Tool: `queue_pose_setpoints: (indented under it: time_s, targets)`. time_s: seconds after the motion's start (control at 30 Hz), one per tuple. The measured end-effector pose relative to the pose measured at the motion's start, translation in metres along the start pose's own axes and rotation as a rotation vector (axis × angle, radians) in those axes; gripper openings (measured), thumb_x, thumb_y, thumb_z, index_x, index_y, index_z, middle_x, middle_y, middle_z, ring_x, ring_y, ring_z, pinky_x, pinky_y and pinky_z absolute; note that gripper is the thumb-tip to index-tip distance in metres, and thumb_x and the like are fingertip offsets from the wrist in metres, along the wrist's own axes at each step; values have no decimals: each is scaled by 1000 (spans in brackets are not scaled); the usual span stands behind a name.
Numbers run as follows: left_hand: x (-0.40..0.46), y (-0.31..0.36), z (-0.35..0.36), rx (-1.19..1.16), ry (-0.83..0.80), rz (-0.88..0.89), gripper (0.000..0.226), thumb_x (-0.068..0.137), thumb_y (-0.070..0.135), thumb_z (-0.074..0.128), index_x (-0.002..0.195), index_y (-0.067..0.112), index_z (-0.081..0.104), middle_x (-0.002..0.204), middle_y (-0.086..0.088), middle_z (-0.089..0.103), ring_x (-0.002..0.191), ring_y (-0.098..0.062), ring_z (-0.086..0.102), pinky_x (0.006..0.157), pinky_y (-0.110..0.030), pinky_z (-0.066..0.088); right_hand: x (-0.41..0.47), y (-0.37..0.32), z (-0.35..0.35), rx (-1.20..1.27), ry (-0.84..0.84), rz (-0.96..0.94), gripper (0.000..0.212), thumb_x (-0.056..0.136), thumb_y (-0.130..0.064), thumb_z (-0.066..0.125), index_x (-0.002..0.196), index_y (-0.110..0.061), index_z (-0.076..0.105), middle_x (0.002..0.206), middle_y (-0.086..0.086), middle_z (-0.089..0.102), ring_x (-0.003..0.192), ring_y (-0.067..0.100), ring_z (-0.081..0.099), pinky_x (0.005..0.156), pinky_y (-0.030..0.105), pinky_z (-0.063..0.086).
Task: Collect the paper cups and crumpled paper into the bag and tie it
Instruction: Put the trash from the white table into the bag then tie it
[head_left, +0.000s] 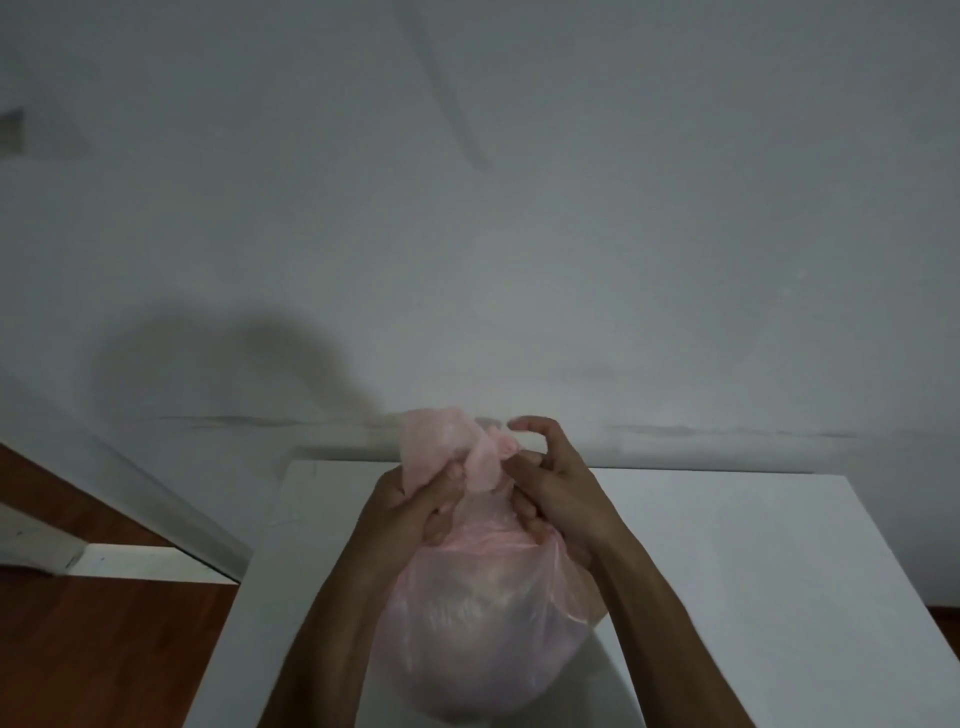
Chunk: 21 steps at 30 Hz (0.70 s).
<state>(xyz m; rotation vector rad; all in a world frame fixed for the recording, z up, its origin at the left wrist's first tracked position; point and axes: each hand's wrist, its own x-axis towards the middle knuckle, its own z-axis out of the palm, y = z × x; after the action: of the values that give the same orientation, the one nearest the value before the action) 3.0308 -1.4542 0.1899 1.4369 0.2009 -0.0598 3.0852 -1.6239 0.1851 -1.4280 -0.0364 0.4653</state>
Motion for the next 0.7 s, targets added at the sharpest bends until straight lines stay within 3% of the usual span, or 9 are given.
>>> queue_pose_setpoints:
  time_s: [0.07, 0.13, 0.17, 0.23, 0.3, 0.43, 0.5, 0.57, 0.7]
  targets:
    - [-4, 2, 11, -42, 30, -1, 39, 76, 36, 66, 59, 6, 48, 44, -3, 28, 44, -13, 22, 53, -31, 17, -1, -1, -1, -37, 38, -29, 9, 94, -5, 55, 95, -9, 47, 64, 8, 64, 41, 18, 39, 37, 20, 27]
    - [-2, 2, 17, -111, 140, -5, 50, 98, 27, 50, 53, 5, 52, 44, -6, 30, 41, -14, 24, 50, -25, 22, 1, 2, -2, -58, 84, -62, 11, 89, 1, 60, 84, -6, 53, 62, 11, 62, 39, 17, 37, 37, 19, 28]
    - [-1, 2, 19, -168, 162, -11, 51, 103, 24, 42, 59, 7, 60, 47, -7, 34, 39, -14, 27, 47, -23, 26, 0, 3, -1, -66, 107, -67, 9, 86, 1, 65, 81, -3, 59, 60, 11, 60, 40, 17, 38, 39, 19, 29]
    - [-1, 4, 21, -209, 136, 7, 21, 99, 19, 50, 92, 12, 69, 62, -8, 57, 48, -16, 52, 51, -24, 43, -2, 4, -1, -104, 110, -56, 4, 84, -7, 73, 84, -4, 71, 66, 11, 63, 50, 17, 47, 44, 22, 37]
    - [1, 1, 20, -65, 180, 46, 18, 91, 13, 63, 102, 25, 72, 89, 0, 74, 78, -14, 69, 70, -27, 54, -7, 2, 0, -149, 18, -49, 13, 87, -12, 71, 97, -15, 77, 82, 5, 74, 65, 13, 58, 56, 23, 47]
    - [3, 0, 20, 278, 339, 277, 32, 81, 0, 73, 78, 33, 72, 87, 3, 71, 75, -10, 66, 64, -20, 51, -15, -1, -1, -123, -207, -95, 17, 90, -8, 63, 99, -17, 75, 69, -8, 62, 59, 10, 46, 55, 19, 38]
    - [5, -2, 20, 426, 309, 395, 44, 79, -3, 74, 78, 40, 70, 95, 5, 64, 86, -4, 65, 73, -15, 51, -15, 0, 0, -94, -191, -127, 11, 91, -22, 68, 94, -14, 75, 63, -10, 57, 57, 7, 45, 55, 19, 36]
    - [4, -4, 24, 466, 245, 452, 40, 79, -5, 75, 83, 35, 70, 93, 10, 63, 89, -2, 65, 76, -12, 50, -15, 1, 2, -85, -140, -138, 24, 86, -34, 73, 87, -10, 75, 62, -5, 55, 57, 10, 44, 55, 20, 36]
    - [2, -9, 30, 566, 314, 493, 43, 75, 1, 79, 96, 34, 61, 88, 19, 65, 83, -1, 65, 72, -12, 49, -11, 6, 8, -59, -21, -121, 35, 86, -32, 72, 67, -5, 63, 58, 11, 45, 54, 17, 38, 51, 24, 32]
